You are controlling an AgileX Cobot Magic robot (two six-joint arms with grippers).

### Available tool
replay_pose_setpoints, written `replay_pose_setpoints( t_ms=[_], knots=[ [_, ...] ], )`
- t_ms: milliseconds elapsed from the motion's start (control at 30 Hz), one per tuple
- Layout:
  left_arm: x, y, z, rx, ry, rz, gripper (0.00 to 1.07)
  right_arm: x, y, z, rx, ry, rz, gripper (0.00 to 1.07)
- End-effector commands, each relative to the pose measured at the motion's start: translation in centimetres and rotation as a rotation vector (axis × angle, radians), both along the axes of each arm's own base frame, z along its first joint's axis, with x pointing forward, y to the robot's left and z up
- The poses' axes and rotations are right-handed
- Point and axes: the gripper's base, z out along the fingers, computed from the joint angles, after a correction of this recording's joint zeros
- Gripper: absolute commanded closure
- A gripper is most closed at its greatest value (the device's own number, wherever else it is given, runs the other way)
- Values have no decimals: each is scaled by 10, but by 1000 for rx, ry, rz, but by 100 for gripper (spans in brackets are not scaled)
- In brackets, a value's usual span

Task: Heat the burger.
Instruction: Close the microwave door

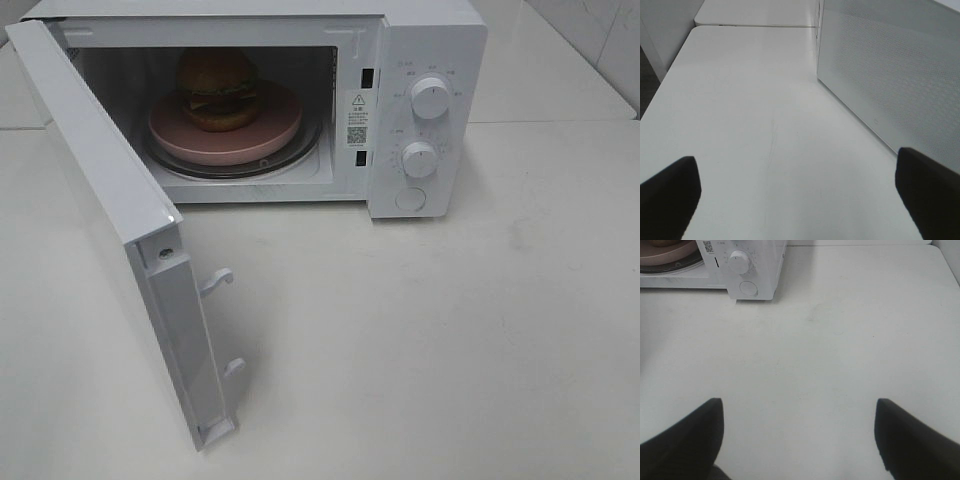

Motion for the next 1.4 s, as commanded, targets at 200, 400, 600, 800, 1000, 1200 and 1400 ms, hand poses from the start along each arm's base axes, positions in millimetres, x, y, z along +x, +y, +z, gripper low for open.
replay_pose_setpoints(
  t_ms=[200, 400, 600, 800, 1000, 1200, 1400],
  knots=[
    [-3, 0, 1, 2, -30, -1, 4, -2, 0, -1, 5, -42, -11, 31],
    [-3, 0, 1, 2, -30, -1, 4, -2, 0, -1, 5, -42, -11, 31],
    [-3, 0, 1, 2, -30, -1, 4, -2, 0, -1, 5, -42, -11, 31],
    [-3, 0, 1, 2, -30, -1, 4, -2, 0, -1, 5, -42, -11, 31],
    [-3, 0, 1, 2, -30, -1, 4, -2, 0, -1, 5, -42, -11, 31],
    [-3, 0, 1, 2, -30, -1, 4, -2, 0, -1, 5, -42, -11, 31],
    [-3, 0, 1, 2, -30, -1, 4, -2, 0, -1, 5, -42, -11, 31]
  ],
)
